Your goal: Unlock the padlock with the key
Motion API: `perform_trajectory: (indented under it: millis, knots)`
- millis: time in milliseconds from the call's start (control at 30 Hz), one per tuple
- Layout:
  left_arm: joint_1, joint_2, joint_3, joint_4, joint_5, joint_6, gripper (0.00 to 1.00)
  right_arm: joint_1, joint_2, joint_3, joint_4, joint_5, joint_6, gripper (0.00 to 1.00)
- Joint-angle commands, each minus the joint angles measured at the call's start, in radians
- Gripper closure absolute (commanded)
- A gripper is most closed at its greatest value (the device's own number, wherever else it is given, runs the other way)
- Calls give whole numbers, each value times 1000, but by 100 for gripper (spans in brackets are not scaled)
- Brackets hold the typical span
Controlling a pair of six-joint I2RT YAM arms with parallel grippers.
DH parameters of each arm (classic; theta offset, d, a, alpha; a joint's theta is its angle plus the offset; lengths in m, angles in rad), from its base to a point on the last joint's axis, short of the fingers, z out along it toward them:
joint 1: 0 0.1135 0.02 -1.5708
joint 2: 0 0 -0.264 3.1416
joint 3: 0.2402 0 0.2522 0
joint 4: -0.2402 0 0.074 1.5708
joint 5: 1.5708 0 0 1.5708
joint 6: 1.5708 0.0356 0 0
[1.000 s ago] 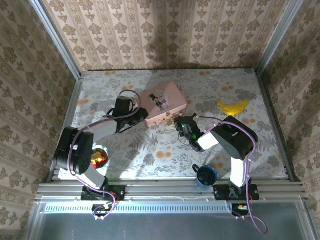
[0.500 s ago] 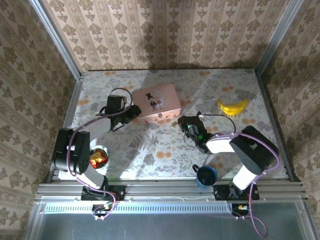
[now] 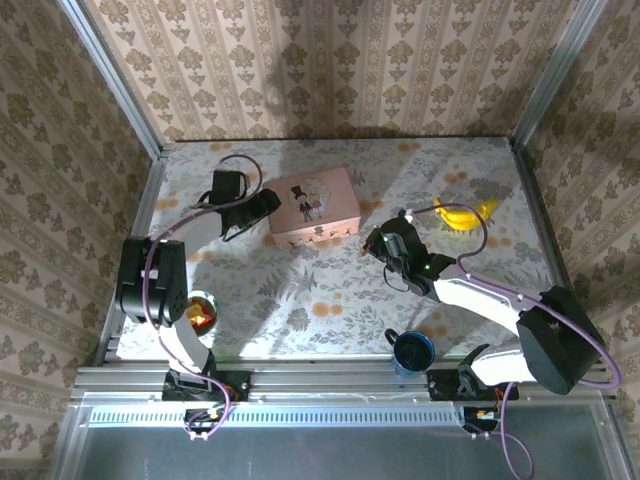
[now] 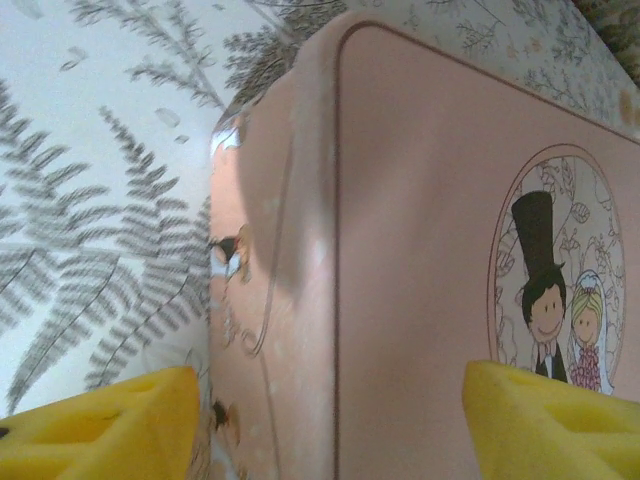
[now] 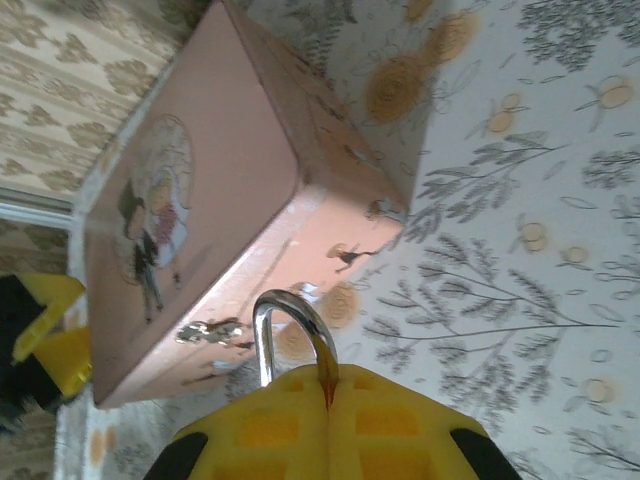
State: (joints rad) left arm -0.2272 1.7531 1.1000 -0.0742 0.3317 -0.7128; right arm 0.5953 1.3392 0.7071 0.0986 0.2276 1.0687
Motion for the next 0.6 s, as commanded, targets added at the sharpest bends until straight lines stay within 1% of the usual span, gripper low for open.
perform_trajectory:
  millis: [0,133,267,333,367,400,500,567]
  knots:
    - [11,60,61,1,60,9,34,-38,-23,40,-186,-56,-81,100]
    - [12,118,114,28,93,-12,40,-73,-24,70,-272,-104,-131,100]
    - [15,166,170,47,122,-23,41,-109,1,102,-333,-169,-179,100]
    - [17,190,196,61,144,-32,41,-117,18,116,-354,-192,-194,100]
    - [19,204,211,67,154,-42,44,-120,27,120,-357,-201,-197,100]
    - [20,215,223,73,162,-48,45,-120,33,122,-356,-206,-199,100]
    - [22,246,256,84,178,-64,45,-123,46,136,-367,-219,-207,100]
    - [22,257,267,93,189,-79,46,-128,86,155,-380,-238,-225,100]
